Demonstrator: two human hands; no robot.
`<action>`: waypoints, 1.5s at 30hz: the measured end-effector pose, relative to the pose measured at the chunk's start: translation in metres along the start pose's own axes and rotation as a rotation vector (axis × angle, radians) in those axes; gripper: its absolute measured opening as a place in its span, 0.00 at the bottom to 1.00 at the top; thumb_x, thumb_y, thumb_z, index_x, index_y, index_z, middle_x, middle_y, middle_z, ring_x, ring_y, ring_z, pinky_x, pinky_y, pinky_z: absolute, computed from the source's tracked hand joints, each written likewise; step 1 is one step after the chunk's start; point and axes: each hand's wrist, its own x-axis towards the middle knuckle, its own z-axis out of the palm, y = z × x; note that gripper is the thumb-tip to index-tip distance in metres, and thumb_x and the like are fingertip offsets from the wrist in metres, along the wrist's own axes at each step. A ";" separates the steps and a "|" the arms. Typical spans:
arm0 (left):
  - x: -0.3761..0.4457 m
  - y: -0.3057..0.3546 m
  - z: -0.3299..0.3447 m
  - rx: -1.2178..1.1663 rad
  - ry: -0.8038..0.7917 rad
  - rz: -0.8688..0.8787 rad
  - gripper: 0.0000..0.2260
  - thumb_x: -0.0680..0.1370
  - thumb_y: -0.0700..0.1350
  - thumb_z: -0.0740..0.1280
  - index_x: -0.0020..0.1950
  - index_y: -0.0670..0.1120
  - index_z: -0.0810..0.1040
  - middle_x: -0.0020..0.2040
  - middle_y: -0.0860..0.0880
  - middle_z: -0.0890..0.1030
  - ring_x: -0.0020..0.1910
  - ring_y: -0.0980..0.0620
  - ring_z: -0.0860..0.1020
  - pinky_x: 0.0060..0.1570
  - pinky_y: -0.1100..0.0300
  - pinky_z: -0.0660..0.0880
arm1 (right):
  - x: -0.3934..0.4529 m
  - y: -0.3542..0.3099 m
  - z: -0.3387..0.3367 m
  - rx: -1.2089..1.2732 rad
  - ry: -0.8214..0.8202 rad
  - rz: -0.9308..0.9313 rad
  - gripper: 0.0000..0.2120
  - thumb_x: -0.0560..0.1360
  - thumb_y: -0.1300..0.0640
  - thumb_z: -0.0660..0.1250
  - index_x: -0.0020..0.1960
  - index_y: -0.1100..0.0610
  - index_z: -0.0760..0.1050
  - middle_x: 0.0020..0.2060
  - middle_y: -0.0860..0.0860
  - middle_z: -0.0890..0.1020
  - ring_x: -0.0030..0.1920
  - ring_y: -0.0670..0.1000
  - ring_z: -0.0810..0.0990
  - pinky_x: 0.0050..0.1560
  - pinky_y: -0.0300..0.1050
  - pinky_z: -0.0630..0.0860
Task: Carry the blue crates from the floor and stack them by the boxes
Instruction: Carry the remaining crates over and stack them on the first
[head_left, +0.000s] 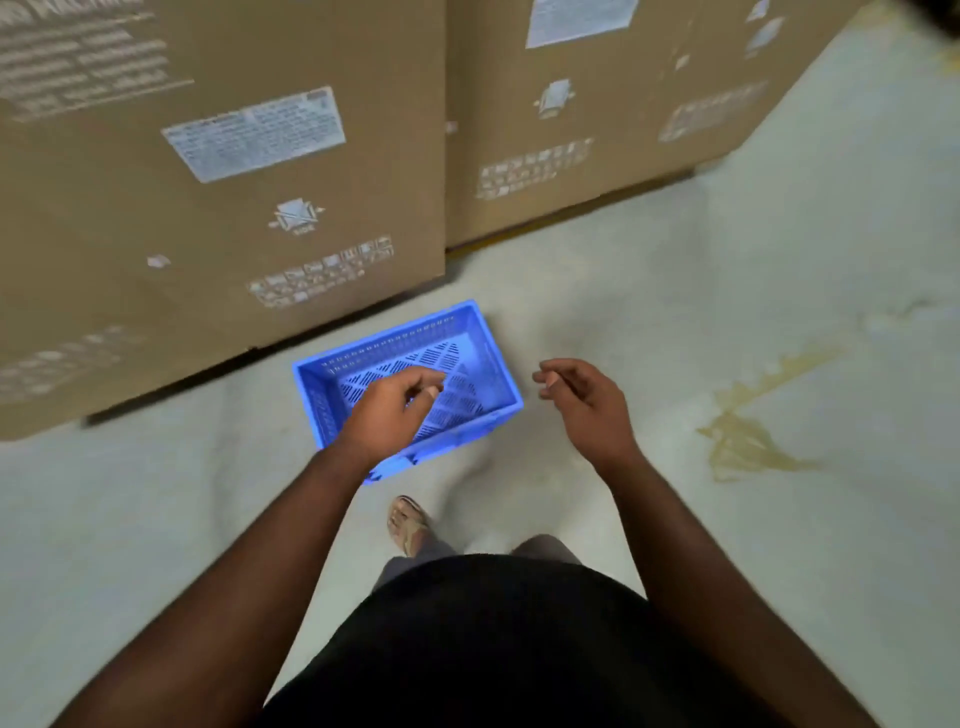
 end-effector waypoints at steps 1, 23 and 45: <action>0.000 0.014 0.005 -0.012 0.009 0.009 0.11 0.78 0.49 0.64 0.59 0.54 0.80 0.54 0.55 0.84 0.54 0.57 0.82 0.60 0.51 0.77 | -0.007 -0.005 -0.013 0.023 0.031 0.025 0.07 0.76 0.52 0.67 0.51 0.47 0.81 0.47 0.49 0.87 0.47 0.54 0.86 0.55 0.53 0.80; -0.025 0.309 0.394 -0.060 -0.403 0.293 0.09 0.80 0.44 0.66 0.57 0.52 0.81 0.50 0.55 0.86 0.53 0.58 0.82 0.61 0.53 0.77 | -0.239 0.101 -0.418 0.175 0.574 0.096 0.08 0.80 0.56 0.66 0.57 0.49 0.81 0.49 0.44 0.86 0.49 0.48 0.85 0.54 0.43 0.78; 0.137 0.565 0.854 0.109 -0.818 0.355 0.10 0.79 0.43 0.66 0.59 0.50 0.81 0.51 0.54 0.86 0.52 0.61 0.82 0.60 0.55 0.77 | -0.211 0.275 -0.844 0.388 1.032 0.404 0.09 0.81 0.60 0.64 0.58 0.54 0.80 0.51 0.48 0.86 0.48 0.49 0.85 0.48 0.35 0.77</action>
